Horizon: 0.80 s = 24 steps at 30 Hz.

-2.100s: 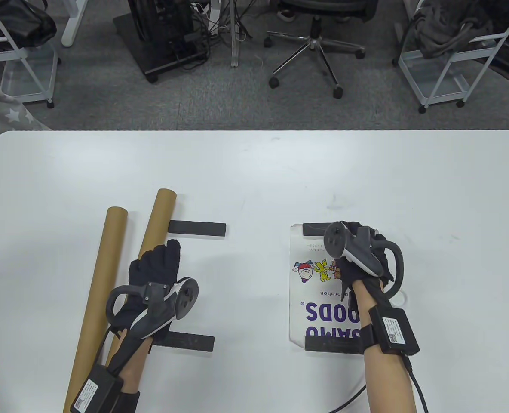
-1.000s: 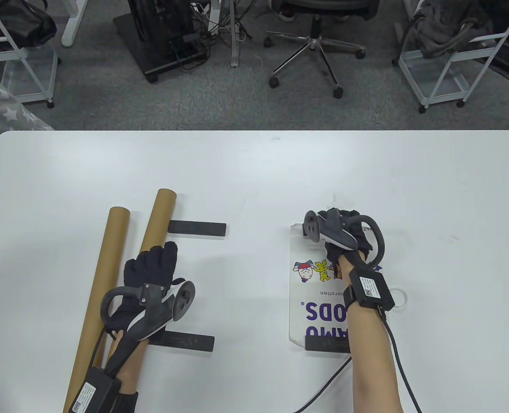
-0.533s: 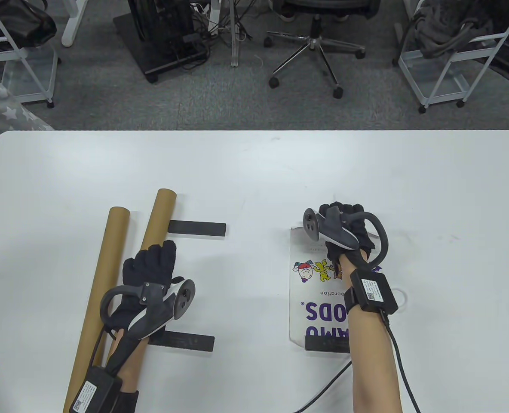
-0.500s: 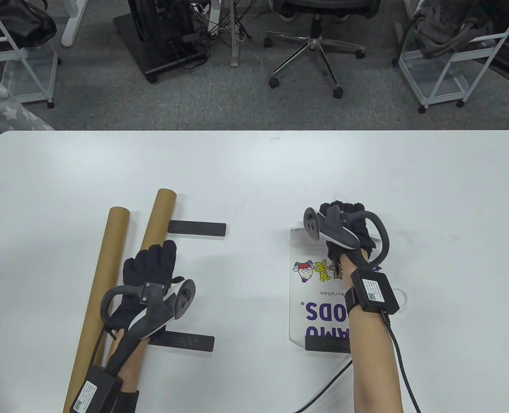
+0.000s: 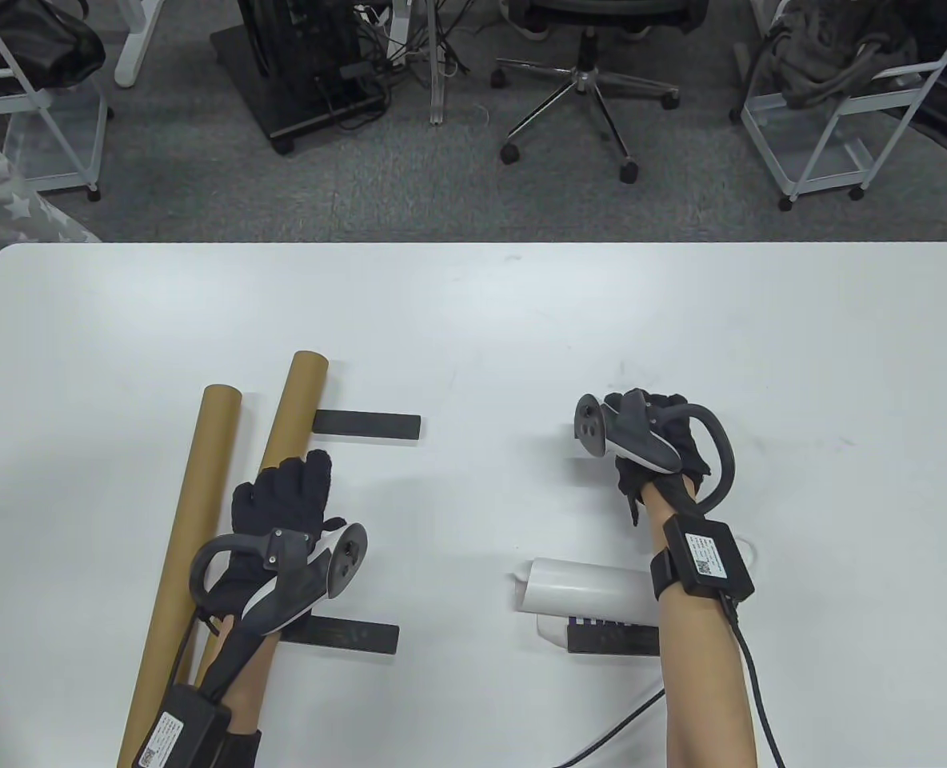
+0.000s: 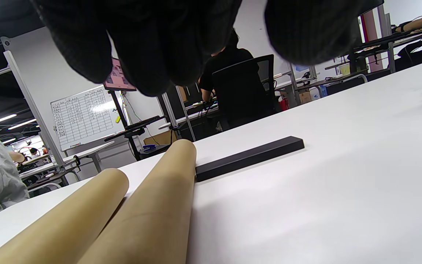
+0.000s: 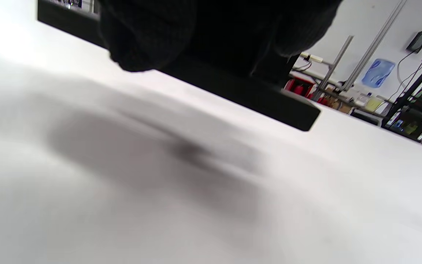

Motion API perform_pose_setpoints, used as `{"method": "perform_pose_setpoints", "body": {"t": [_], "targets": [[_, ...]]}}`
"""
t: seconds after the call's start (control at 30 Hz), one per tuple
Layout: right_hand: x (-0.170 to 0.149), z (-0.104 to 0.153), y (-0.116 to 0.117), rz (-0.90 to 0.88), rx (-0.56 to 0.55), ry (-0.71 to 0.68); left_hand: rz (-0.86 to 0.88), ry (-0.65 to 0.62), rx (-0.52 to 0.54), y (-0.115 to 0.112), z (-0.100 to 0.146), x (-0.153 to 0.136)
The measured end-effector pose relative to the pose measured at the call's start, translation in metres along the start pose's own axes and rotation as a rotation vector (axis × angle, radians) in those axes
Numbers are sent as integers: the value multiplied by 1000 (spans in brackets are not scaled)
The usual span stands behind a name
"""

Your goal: Roll up posters and store in mailing tubes

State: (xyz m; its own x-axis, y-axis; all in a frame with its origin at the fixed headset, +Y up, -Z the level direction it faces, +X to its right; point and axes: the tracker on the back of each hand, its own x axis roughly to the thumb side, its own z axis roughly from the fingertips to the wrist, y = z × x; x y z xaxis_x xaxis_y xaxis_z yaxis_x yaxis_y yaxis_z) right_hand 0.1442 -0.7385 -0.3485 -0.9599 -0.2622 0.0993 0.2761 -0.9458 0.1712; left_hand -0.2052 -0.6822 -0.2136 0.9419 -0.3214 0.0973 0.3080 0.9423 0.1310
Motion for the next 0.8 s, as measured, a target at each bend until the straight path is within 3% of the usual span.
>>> {"method": "perform_pose_setpoints", "body": {"t": [0.17,0.33,0.43,0.67,0.8], "targets": [[9,-1,19,29,29,-9,0,4,-9,0,0,-1],[2,3,14,-14,18,14,-1,6,-12,1,0,-1],[-7,15,-2,-34,19,28,3,6,-13,1,0,-2],[-20,66,-44,-351,12,7,12,14,-20,1,-1,-2],[-14,95,-56,-383,3,-49,8,12,-27,1,1,-2]]}}
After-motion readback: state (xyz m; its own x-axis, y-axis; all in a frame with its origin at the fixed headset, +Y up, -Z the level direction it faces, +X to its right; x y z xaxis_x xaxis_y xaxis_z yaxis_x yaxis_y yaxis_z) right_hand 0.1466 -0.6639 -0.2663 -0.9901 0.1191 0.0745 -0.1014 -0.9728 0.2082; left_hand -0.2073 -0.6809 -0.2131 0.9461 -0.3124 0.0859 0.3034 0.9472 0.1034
